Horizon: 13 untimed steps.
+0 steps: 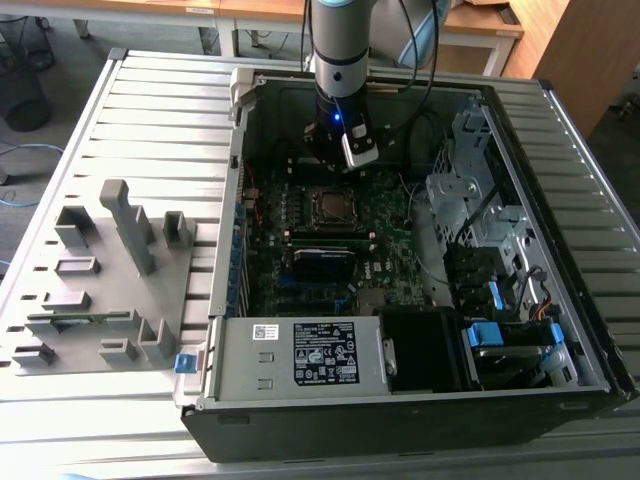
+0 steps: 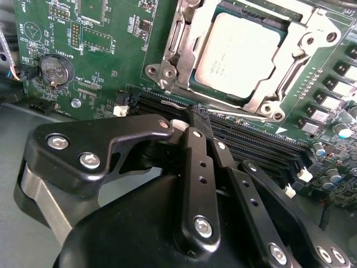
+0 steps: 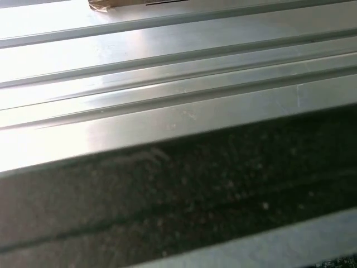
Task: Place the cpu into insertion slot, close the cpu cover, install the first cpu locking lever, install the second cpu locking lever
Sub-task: 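Install the first cpu locking lever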
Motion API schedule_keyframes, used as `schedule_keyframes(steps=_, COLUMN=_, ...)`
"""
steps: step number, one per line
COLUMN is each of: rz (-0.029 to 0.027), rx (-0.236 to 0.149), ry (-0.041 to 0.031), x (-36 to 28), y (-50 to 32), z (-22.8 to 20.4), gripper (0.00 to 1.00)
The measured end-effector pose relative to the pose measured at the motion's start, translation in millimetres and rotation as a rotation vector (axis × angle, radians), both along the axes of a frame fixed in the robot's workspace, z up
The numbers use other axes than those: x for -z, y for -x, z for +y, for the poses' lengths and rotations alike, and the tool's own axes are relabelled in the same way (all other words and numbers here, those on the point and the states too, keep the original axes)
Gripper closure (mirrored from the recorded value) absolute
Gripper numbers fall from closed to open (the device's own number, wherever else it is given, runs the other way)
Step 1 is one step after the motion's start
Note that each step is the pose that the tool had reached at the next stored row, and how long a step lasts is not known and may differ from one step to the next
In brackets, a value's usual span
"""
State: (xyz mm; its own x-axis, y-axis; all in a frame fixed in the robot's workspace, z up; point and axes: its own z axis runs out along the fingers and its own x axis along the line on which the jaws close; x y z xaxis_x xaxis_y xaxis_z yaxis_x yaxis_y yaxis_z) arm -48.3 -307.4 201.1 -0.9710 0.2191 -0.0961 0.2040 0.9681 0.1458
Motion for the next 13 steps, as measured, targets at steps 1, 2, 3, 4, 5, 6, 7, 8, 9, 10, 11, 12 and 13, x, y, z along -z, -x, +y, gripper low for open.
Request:
schedule_keyframes(steps=1, rz=-0.0013, rx=0.0, ry=-0.0004, x=0.0, y=0.1, z=-0.1, gripper=0.9)
schedule_keyframes(steps=2, rz=-0.0027, rx=0.0, ry=-0.001, x=0.0, y=0.2, z=-0.2, gripper=0.9)
schedule_keyframes(steps=3, rz=-0.0041, rx=0.0, ry=-0.0015, x=0.0, y=0.3, z=-0.2, gripper=0.9)
schedule_keyframes(steps=4, rz=-0.0055, rx=0.0, ry=-0.002, x=0.0, y=0.5, z=-0.3, gripper=0.9)
schedule_keyframes(steps=5, rz=-0.0074, rx=0.0, ry=-0.0024, x=0.0, y=0.7, z=-0.3, gripper=0.9)
schedule_keyframes(steps=6, rz=-0.0095, rx=0.0, ry=-0.003, x=0.0, y=1.0, z=-0.4, gripper=0.9)
schedule_keyframes(steps=7, rz=-0.0118, rx=0.0, ry=-0.0039, x=0.0, y=1.2, z=-0.4, gripper=0.9)
schedule_keyframes(steps=8, rz=-0.0139, rx=0.0, ry=-0.0048, x=0.0, y=1.4, z=-0.4, gripper=0.9)
schedule_keyframes(steps=9, rz=-0.0154, rx=0.0, ry=-0.0054, x=0.0, y=1.5, z=-0.4, gripper=0.9)
schedule_keyframes(steps=10, rz=-0.016, rx=0.0, ry=-0.0055, x=0.0, y=1.6, z=-0.4, gripper=0.9)
schedule_keyframes(steps=11, rz=-0.0165, rx=0.0, ry=-0.0056, x=0.1, y=1.6, z=-0.4, gripper=0.9)
schedule_keyframes(steps=12, rz=-0.0168, rx=0.0, ry=-0.0055, x=0.0, y=1.8, z=-0.4, gripper=0.9)
schedule_keyframes(steps=13, rz=-0.0173, rx=0.0, ry=-0.0055, x=0.0, y=2.0, z=-0.4, gripper=0.9)
